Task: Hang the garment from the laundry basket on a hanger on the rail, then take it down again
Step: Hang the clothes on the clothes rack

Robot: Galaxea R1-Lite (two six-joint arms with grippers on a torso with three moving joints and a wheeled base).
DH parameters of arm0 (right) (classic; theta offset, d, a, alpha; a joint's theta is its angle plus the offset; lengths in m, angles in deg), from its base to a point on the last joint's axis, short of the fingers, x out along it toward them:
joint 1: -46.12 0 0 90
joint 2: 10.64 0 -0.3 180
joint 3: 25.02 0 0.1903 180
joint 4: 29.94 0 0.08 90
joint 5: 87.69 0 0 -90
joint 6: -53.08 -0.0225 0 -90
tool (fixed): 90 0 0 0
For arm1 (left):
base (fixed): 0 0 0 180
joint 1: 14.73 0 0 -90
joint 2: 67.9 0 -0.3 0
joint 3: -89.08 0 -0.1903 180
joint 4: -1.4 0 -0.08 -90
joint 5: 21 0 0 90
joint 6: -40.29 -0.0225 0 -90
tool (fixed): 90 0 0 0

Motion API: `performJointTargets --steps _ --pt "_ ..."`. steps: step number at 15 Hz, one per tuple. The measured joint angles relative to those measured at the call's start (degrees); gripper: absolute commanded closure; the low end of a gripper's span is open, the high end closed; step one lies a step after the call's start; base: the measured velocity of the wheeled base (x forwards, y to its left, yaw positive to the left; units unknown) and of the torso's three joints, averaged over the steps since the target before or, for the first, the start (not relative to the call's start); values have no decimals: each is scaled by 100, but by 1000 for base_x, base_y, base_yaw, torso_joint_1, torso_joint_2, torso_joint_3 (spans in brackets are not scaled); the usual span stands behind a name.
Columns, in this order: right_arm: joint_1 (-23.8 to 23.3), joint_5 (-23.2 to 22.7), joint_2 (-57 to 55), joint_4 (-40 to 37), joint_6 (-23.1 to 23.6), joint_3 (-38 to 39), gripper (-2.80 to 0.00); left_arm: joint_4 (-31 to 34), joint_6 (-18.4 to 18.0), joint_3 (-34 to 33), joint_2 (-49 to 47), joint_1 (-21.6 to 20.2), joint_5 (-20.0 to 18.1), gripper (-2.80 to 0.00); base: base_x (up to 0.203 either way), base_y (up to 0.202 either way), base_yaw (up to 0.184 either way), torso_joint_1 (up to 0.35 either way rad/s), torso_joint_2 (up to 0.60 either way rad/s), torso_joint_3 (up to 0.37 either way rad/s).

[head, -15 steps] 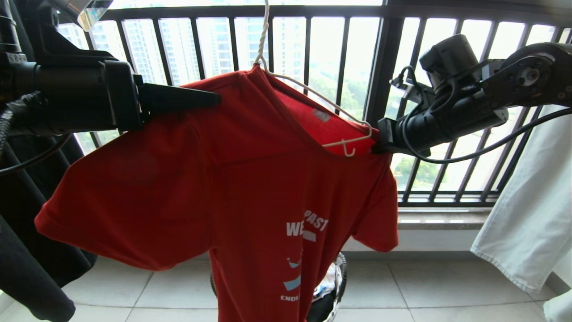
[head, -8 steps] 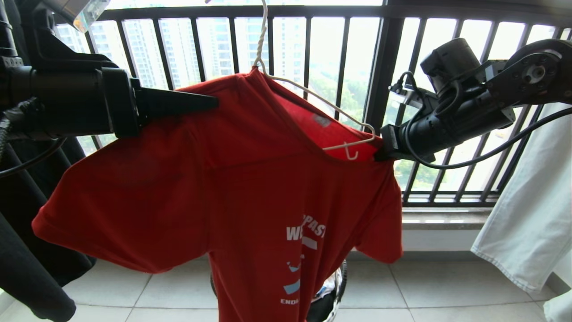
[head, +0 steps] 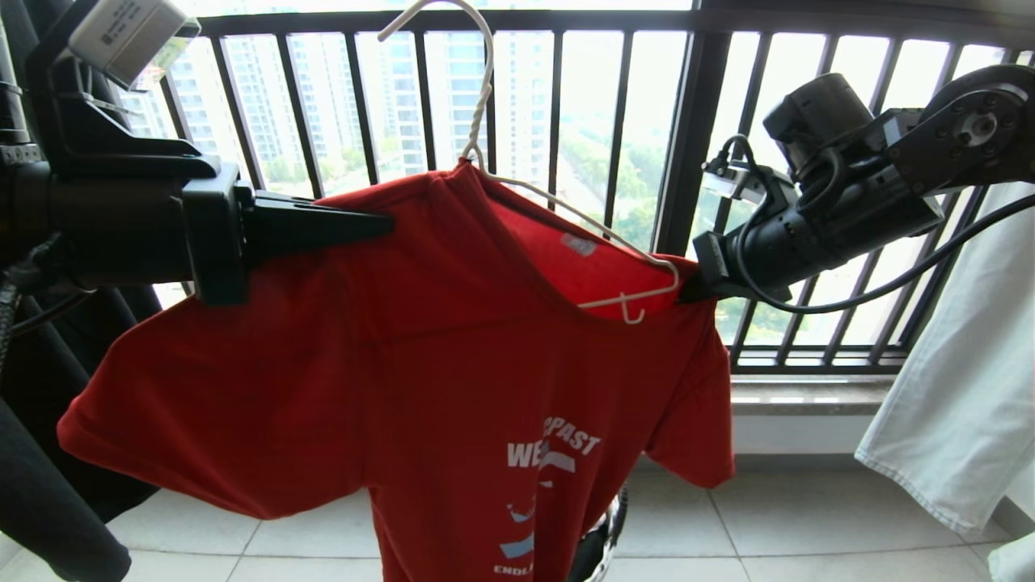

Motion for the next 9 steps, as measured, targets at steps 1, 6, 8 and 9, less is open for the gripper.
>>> performJointTargets --steps 1,6,8,9 --pt "-2 0 -12 2 -1 0 0 0 -16 -24 31 2 -2 0 0 0 0 0 0 0" --pt "0 -89 -78 11 2 5 0 -9 -24 -111 217 4 2 0 0 0 0 0 0 0" --pt "4 -317 -89 16 0 9 0 -119 -2 -150 300 4 -1 0 0 0 0 0 0 0" --pt "6 -434 -94 32 -1 9 0 -235 4 -207 334 4 0 0 0 0 0 0 0 0"
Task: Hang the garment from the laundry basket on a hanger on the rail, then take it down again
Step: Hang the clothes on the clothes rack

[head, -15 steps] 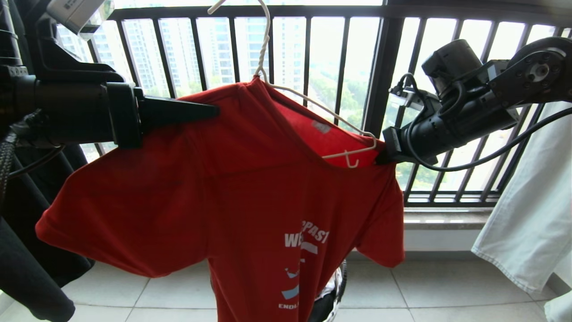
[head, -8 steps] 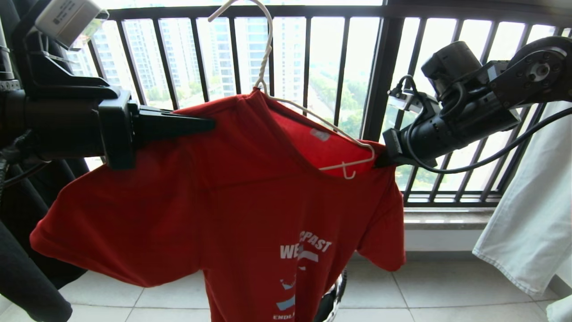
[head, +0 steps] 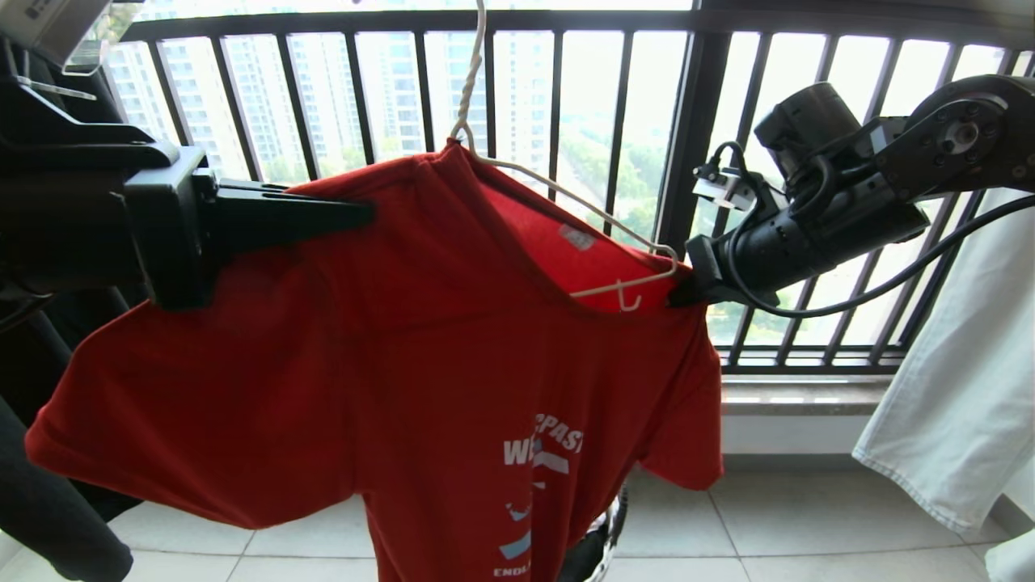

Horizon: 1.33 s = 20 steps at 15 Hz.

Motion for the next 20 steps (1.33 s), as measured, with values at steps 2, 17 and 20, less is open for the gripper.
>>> performJointTargets --steps 2,17,20 --pt "16 -236 -6 28 -2 0 0 -311 122 -105 63 -1 4 0 0 0 0 0 0 0" --pt "-284 -983 -23 -4 -57 10 0 -1080 -1074 -808 -333 -9 15 0 0 0 0 0 0 0" --pt "-315 -991 -33 -1 -66 10 0 -1074 -1263 -880 -422 -11 11 0 0 0 0 0 0 0"
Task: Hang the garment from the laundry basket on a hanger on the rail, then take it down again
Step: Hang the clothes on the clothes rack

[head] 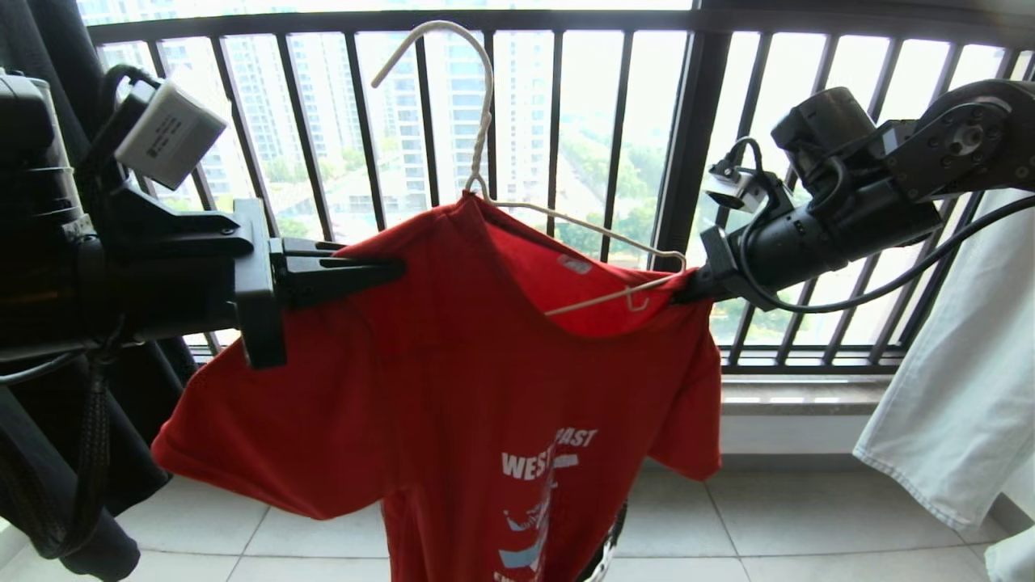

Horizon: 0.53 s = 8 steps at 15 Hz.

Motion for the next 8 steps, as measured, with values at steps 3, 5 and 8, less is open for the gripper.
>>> performJointTargets --steps 3,5,8 --pt "-6 2 -94 20 -24 -2 0 -14 139 -10 56 1 -9 0 0 0 0 0 0 0" --pt "-5 4 -150 44 -24 -7 0 -103 418 -7 150 2 -13 0 0 0 0 0 0 0" --pt "-9 10 -201 130 -22 -11 0 -733 976 -111 271 2 -21 0 0 0 0 0 0 0"
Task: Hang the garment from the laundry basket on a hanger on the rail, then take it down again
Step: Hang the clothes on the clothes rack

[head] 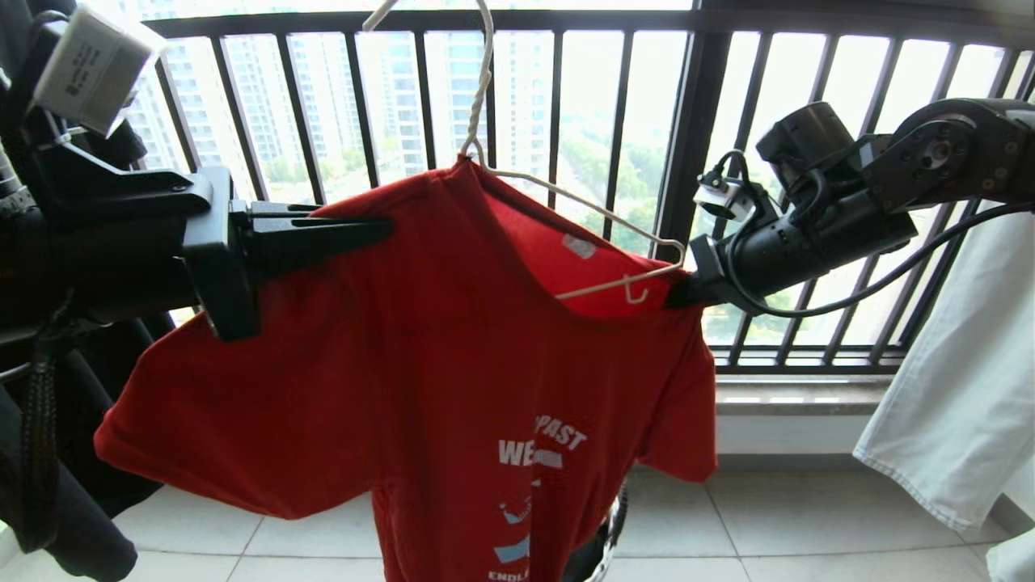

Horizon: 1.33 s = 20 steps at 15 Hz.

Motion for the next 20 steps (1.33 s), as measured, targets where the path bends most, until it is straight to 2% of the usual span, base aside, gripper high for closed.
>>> performJointTargets --steps 8,13,20 --pt "-47 -1 2 5 -13 -2 0 -117 -36 -82 -35 -2 5 0 0 0 0 0 0 0" --pt "-122 -10 10 -72 -52 4 0 -112 -586 -129 -304 -11 9 0 0 0 0 0 0 0" --pt "-206 -93 16 -72 -74 0 0 -117 -831 -169 -584 -6 16 0 0 0 0 0 0 0"
